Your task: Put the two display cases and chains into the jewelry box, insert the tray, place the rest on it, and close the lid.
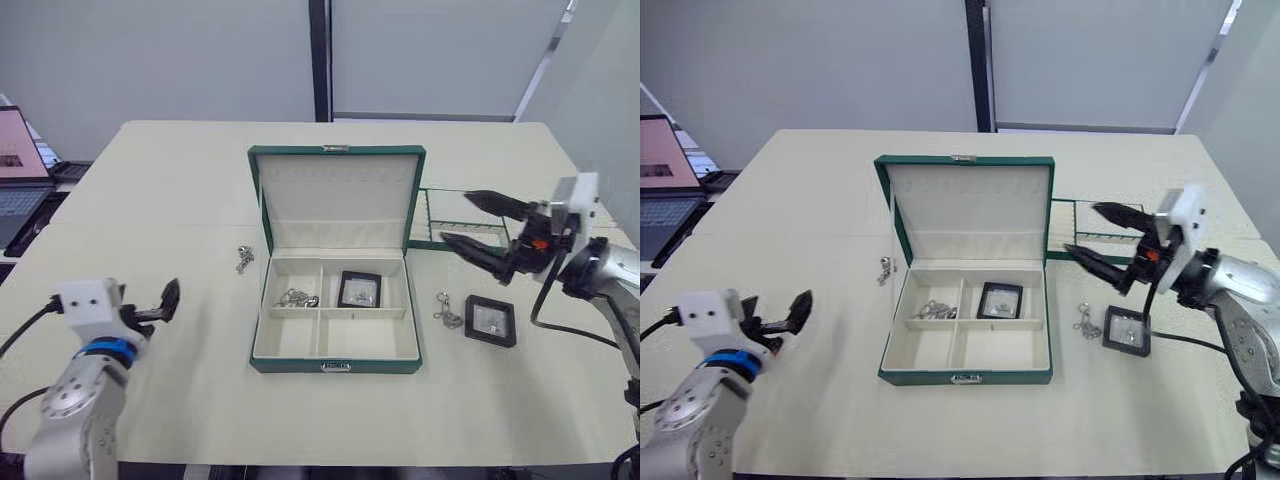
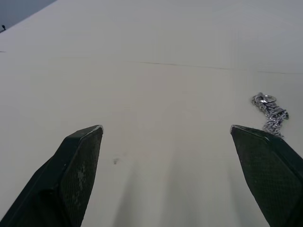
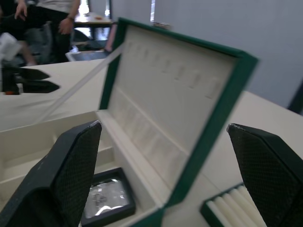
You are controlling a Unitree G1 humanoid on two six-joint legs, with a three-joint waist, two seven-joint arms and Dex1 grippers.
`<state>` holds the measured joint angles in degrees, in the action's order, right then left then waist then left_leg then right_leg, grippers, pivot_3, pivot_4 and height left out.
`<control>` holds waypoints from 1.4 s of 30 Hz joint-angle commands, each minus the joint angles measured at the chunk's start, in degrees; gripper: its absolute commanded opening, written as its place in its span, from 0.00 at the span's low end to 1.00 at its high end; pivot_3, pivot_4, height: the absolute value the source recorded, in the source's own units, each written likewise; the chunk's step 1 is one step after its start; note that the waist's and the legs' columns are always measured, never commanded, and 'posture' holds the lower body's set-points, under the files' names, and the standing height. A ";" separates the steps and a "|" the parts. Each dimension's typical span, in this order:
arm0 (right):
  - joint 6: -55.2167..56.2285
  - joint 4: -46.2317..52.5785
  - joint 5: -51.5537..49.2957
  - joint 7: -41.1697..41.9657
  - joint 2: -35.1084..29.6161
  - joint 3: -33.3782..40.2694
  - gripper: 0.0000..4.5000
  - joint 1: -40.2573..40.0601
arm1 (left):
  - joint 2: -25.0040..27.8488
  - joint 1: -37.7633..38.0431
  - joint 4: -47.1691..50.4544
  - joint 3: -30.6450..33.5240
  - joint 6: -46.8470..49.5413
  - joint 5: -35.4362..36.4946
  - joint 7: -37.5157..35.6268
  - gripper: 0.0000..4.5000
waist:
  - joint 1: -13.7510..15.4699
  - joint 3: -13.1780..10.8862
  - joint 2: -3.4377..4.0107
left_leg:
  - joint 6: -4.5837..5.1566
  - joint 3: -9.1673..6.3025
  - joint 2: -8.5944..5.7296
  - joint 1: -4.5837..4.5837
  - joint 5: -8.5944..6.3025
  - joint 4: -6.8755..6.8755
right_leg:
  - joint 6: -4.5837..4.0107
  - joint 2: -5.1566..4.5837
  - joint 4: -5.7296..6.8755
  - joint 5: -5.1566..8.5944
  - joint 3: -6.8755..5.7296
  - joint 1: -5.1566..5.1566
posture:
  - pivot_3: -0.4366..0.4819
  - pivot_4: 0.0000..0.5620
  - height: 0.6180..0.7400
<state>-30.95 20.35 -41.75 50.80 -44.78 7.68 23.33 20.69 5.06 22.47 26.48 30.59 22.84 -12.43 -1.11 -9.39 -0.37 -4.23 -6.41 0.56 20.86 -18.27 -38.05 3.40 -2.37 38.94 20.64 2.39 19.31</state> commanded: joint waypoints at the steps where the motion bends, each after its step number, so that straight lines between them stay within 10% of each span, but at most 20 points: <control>1: -3.50 1.82 -0.78 2.41 0.24 -4.98 1.00 7.06 | -0.65 -2.98 0.61 -5.09 -0.89 -1.49 0.03 1.00 | 0.16 0.00 0.00 | 0.00 0.01 -0.04 0.00 0.00 0.00 | 0.00 -0.04 0.00 0.00 0.01 0.01 | 0.48 0.27 1.00; 14: -11.19 -0.82 8.81 -6.70 18.53 -23.99 1.00 22.36 | -1.48 -7.54 -8.02 -11.11 -4.86 -4.58 -1.11 1.00 | -0.79 0.04 -0.03 | -0.03 -0.02 0.07 0.05 0.02 0.07 | -0.01 0.06 0.06 -0.01 -0.01 0.30 | 0.48 0.27 1.00; 42: -14.47 -6.43 14.83 -11.05 28.73 -24.74 1.00 24.39 | -2.79 -9.09 -11.94 -12.79 -7.61 -5.63 -1.70 1.00 | -0.87 0.04 -0.02 | -0.04 -0.72 -0.07 0.04 0.02 0.13 | -0.04 0.05 0.11 -0.02 -0.07 0.39 | 0.48 0.27 1.00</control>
<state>-45.86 12.98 -27.17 39.90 -16.55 -18.11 46.11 17.67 -3.26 10.10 13.88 24.22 17.54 -13.76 -1.98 -9.36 -0.40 -4.26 -7.14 0.49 20.90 -18.25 -37.92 3.36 -2.32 39.05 20.61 2.32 19.71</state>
